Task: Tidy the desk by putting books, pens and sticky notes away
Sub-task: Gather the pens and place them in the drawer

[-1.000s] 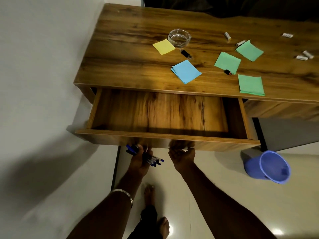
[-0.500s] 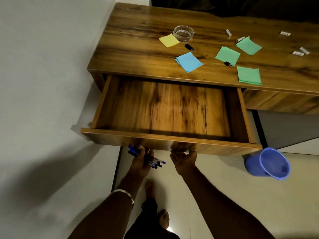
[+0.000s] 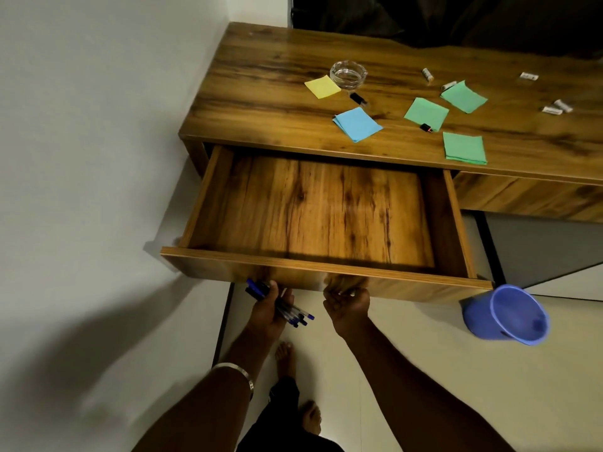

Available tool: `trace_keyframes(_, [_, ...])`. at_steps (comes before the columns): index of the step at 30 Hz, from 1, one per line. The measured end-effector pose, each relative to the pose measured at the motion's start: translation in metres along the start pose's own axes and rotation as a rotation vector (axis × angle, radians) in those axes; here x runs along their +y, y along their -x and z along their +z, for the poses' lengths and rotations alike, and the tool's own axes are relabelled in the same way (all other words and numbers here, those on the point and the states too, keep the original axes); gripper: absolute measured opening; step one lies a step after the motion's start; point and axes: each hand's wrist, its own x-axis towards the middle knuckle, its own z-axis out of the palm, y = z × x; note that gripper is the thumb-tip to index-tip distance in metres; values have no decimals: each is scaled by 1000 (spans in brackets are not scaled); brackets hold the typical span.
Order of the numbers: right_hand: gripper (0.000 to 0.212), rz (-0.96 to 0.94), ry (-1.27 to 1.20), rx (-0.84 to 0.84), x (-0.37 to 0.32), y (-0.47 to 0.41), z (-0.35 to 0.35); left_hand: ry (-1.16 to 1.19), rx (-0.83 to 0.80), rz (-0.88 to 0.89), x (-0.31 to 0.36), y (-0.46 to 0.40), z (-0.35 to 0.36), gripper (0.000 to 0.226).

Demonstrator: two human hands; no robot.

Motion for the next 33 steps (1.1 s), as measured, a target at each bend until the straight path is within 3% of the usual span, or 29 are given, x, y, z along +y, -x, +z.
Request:
trace_keyframes(2, [31, -23, 59, 3, 0, 6, 0, -77, -13, -15, 3, 6, 1, 31])
trace_keyframes(7, [30, -8, 216, -48, 0, 26, 1, -305, -105, -105, 8, 34, 8, 17])
trace_keyframes(12, [26, 38, 432, -95, 0, 53, 11, -463, -107, -195, 12, 64, 24, 25])
trace_keyframes(19, [24, -25, 578, -143, -1, 97, 35, -418, -177, -191, 26, 97, 61, 35])
trace_keyframes(23, [32, -62, 583, -224, -9, 122, 51, -440, -176, -159, 46, 109, 83, 20])
trace_keyframes(33, [22, -105, 553, -344, -46, 157, 99, -489, -162, -151, 96, 127, 146, 24])
